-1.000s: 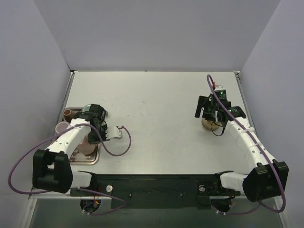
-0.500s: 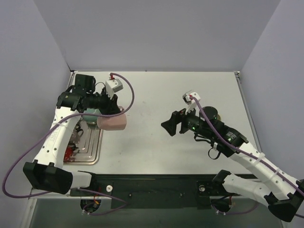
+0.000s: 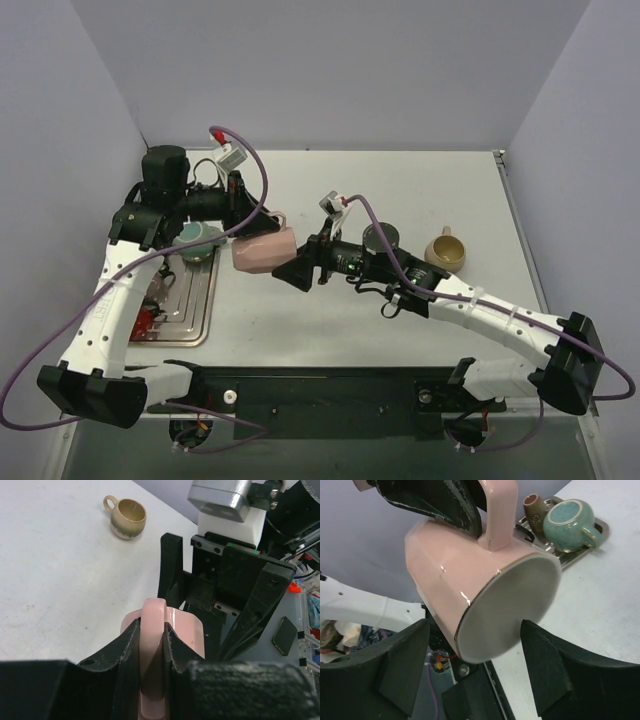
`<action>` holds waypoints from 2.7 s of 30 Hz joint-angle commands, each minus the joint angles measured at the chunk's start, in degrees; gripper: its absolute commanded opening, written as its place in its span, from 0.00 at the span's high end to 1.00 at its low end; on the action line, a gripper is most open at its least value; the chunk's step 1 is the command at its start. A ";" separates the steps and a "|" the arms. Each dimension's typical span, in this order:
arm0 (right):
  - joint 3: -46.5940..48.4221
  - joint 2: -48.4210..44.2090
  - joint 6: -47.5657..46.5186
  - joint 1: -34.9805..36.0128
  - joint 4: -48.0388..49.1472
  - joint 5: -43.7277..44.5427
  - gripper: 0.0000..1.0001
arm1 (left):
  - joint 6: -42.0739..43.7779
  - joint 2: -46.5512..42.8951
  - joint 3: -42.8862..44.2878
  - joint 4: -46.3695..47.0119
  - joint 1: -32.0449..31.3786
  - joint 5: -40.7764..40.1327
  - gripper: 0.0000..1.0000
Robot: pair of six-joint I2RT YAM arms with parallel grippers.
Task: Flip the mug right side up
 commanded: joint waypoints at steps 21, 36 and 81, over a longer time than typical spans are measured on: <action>25.81 19.39 -11.78 -21.87 -52.28 23.76 1.00 | 27.17 -1.31 -5.58 -2.51 0.97 -47.72 0.08; 30.84 38.13 -13.10 -31.21 -59.94 25.62 1.00 | 41.15 4.84 -9.02 -7.08 1.50 -54.85 0.08; 19.23 4.74 -14.33 -25.06 -60.28 29.91 0.15 | 66.31 38.25 1.61 -4.01 2.03 -70.32 1.00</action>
